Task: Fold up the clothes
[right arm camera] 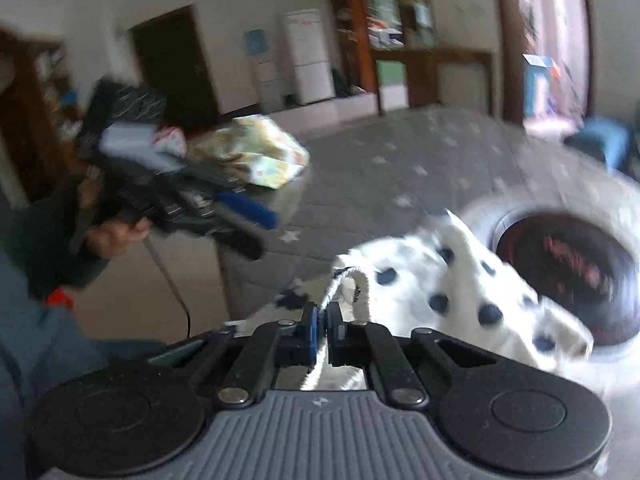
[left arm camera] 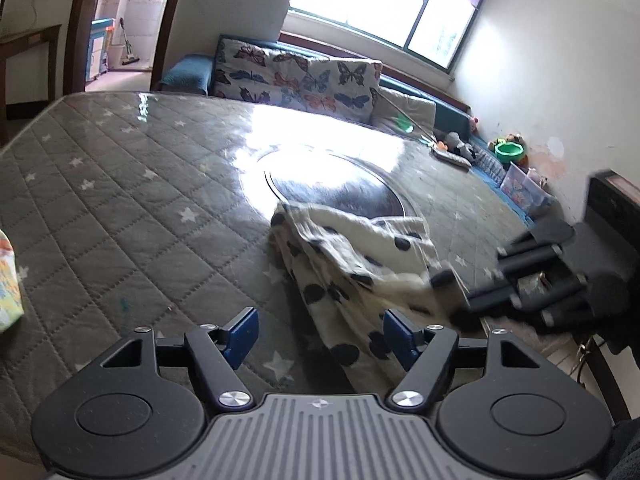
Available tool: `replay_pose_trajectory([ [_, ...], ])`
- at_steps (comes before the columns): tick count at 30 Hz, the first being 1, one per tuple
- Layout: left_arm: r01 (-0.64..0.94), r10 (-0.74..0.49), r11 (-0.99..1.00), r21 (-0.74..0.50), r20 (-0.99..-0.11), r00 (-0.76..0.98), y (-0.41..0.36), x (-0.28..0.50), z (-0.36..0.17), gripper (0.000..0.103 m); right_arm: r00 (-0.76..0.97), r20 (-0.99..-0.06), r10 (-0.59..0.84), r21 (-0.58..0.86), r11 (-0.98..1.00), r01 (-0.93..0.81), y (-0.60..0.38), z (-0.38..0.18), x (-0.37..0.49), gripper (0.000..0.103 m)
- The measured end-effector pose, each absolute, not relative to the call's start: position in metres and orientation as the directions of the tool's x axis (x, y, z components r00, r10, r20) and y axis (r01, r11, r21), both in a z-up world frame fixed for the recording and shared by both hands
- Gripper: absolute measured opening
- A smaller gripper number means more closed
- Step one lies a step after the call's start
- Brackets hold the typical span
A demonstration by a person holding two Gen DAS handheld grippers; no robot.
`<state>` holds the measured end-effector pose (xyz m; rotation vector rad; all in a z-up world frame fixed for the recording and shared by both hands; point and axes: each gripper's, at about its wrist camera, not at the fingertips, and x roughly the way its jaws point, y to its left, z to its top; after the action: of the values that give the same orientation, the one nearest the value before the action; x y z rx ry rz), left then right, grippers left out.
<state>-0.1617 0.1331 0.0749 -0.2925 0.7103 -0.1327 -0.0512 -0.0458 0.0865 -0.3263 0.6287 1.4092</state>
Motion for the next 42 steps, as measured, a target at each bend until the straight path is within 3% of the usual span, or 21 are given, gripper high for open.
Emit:
replay_pose_trajectory([
  [4, 0.025, -0.212, 0.953, -0.302, -0.607, 0.766, 0.134, -0.159, 0.081, 0.075, -0.002, -0.599, 0.801, 0.055, 0.038, -0.998, -0.038, 0.089, -0.079, 0.008],
  [9, 0.056, -0.233, 0.952, -0.301, -0.594, 0.770, 0.129, -0.151, 0.085, 0.075, -0.076, -0.597, 0.798, 0.081, -0.034, -0.996, -0.036, 0.084, -0.090, 0.023],
  [13, 0.105, -0.268, 0.949, -0.298, -0.581, 0.768, 0.118, -0.142, 0.091, 0.075, -0.090, -0.575, 0.813, 0.121, -0.023, -0.992, -0.045, 0.090, -0.088, 0.023],
  [20, 0.209, -0.352, 0.929, -0.306, -0.551, 0.756, 0.087, -0.120, 0.089, 0.074, 0.060, -0.613, 0.788, 0.171, 0.207, -0.963, -0.062, 0.084, -0.061, 0.023],
  [26, 0.261, -0.405, 0.912, -0.316, -0.597, 0.693, 0.065, -0.110, 0.069, 0.063, 0.028, -0.637, 0.770, 0.234, 0.228, -0.945, -0.065, 0.068, -0.057, 0.023],
  [36, 0.240, -0.398, 0.917, -0.319, -0.685, 0.610, 0.069, -0.122, 0.036, 0.063, -0.030, -0.655, 0.755, 0.291, 0.216, -0.932, -0.078, 0.056, -0.062, 0.023],
  [42, 0.273, -0.411, 0.911, -0.309, -0.616, 0.672, 0.071, -0.121, 0.060, 0.064, 0.032, -0.642, 0.766, 0.272, 0.266, -0.925, -0.088, 0.073, -0.046, 0.023],
])
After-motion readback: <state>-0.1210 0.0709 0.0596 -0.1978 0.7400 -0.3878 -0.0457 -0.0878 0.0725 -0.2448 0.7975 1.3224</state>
